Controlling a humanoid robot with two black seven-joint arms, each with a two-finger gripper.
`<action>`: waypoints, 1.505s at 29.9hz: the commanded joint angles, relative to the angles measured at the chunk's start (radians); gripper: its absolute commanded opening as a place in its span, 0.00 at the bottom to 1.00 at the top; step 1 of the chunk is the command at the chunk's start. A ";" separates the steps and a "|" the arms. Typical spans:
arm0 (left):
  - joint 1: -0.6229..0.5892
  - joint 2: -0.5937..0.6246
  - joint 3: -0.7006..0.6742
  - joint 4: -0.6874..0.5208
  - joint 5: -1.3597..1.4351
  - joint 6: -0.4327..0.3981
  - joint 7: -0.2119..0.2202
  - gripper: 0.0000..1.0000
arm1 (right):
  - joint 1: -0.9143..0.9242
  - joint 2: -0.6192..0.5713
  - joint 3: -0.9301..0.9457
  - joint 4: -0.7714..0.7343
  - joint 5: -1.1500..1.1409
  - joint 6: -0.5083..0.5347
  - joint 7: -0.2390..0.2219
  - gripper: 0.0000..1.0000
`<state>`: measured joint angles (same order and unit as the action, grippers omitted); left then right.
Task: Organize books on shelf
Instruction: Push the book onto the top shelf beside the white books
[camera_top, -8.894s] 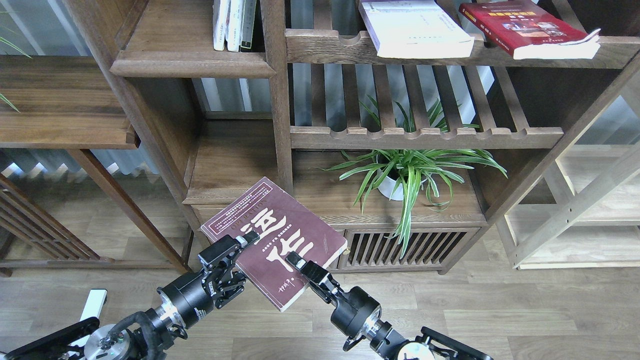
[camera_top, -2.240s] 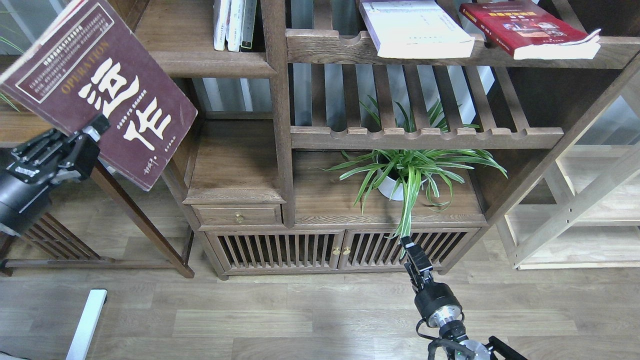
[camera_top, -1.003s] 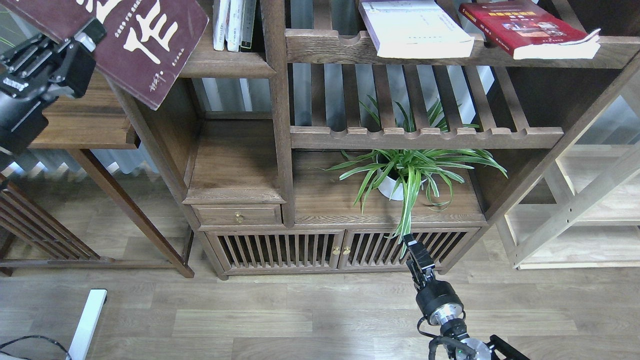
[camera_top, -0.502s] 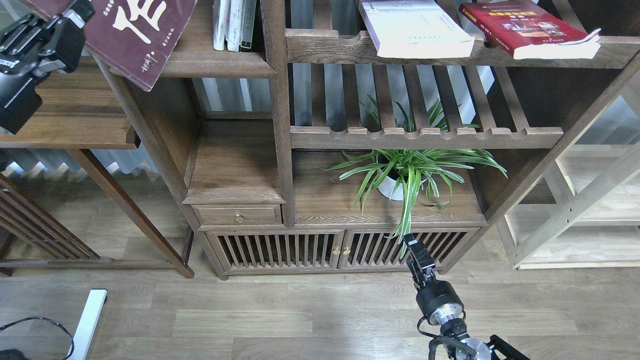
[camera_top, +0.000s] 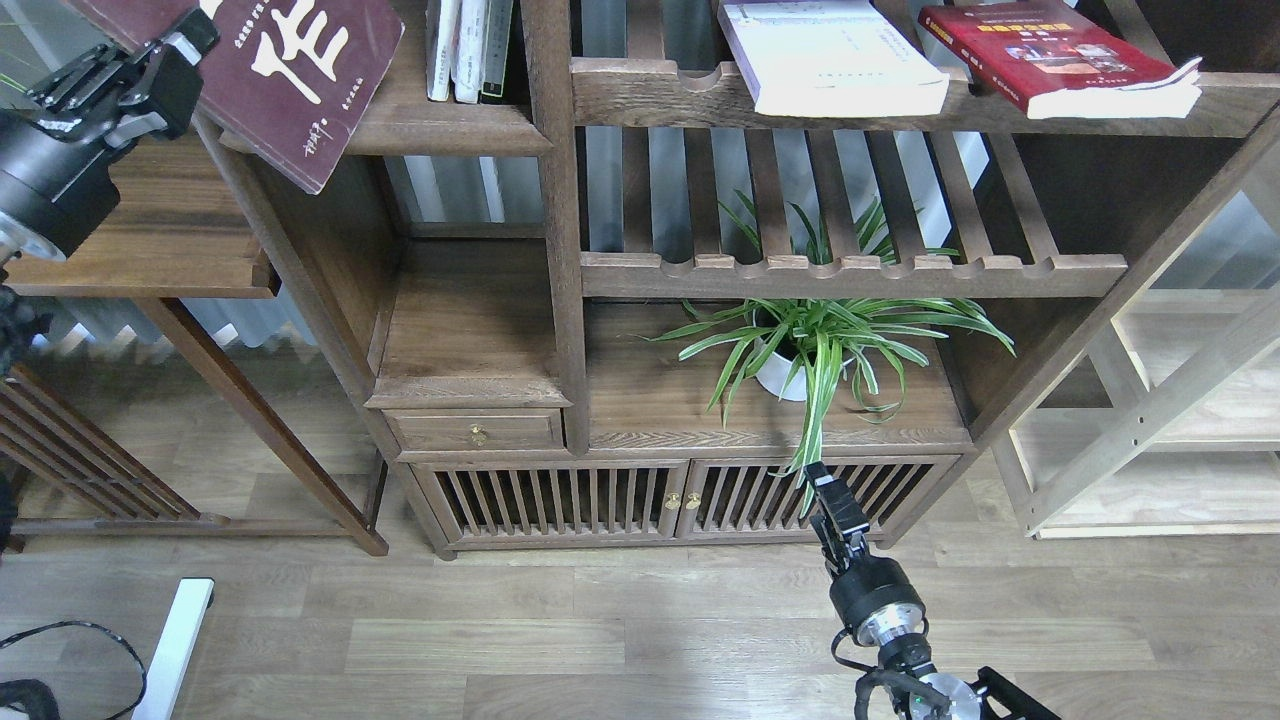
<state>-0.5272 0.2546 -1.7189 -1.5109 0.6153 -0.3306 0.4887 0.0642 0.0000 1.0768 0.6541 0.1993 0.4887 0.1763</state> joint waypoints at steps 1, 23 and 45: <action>-0.022 0.023 0.002 -0.011 0.000 0.004 0.000 0.02 | -0.003 0.000 0.000 0.009 0.002 0.000 0.000 0.99; -0.102 0.130 0.093 -0.068 -0.002 0.215 0.000 0.02 | -0.087 -0.014 -0.001 0.116 0.009 0.000 -0.003 0.99; -0.200 0.120 0.231 -0.041 -0.003 0.398 0.000 0.03 | -0.087 -0.043 0.000 0.125 0.014 0.000 -0.003 0.99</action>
<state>-0.7249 0.3776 -1.4890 -1.5536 0.6123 0.0652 0.4887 -0.0239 -0.0418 1.0770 0.7793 0.2117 0.4887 0.1734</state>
